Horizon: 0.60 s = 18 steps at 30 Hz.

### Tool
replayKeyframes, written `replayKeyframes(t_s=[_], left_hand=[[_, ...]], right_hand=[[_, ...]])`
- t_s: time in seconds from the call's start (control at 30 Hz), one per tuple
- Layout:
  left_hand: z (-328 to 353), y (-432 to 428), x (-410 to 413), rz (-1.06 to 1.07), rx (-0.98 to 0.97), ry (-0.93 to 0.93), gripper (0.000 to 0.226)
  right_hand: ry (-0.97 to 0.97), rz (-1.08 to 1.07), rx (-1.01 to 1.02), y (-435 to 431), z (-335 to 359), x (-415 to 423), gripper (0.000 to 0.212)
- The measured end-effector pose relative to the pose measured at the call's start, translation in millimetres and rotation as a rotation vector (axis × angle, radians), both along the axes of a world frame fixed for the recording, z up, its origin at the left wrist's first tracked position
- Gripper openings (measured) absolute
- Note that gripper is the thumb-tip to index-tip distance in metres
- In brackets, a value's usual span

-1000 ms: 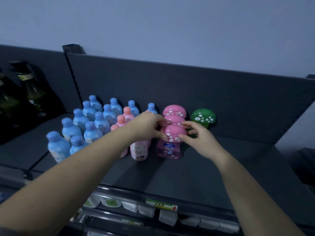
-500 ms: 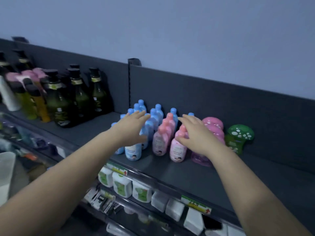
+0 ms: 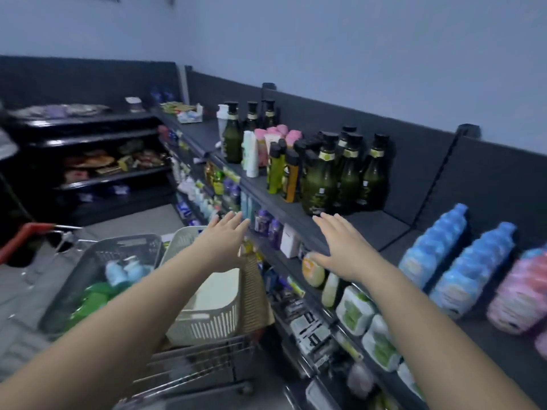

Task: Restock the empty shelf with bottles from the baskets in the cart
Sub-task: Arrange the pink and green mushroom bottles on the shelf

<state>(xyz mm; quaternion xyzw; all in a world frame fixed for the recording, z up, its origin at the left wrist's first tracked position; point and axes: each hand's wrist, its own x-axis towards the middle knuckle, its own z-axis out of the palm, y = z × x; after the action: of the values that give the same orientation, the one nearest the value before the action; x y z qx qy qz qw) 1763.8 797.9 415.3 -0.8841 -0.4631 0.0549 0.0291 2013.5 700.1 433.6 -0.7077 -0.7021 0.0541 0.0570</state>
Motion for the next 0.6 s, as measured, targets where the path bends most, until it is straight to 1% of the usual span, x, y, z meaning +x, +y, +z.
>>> replayKeyframes(t_s=[0.07,0.23,0.47,0.6], left_hand=[[-14,9,-42,0.070,-0.010,0.014,0.100],[-35,23,-122,0.204,-0.015,-0.031,0.101],[-65,33,-195,0.400,-0.061,-0.054,0.100],[-96,37,-229,0.536,-0.127,-0.022,0.099]], right_hand=[[-0.002,0.068,-0.023,22,-9,-36,0.085],[-0.004,0.220,-0.039,71,-28,-107,0.085],[-0.018,0.468,-0.016,135,-54,-179,0.082],[0.008,0.593,-0.091,165,-81,-217,0.079]])
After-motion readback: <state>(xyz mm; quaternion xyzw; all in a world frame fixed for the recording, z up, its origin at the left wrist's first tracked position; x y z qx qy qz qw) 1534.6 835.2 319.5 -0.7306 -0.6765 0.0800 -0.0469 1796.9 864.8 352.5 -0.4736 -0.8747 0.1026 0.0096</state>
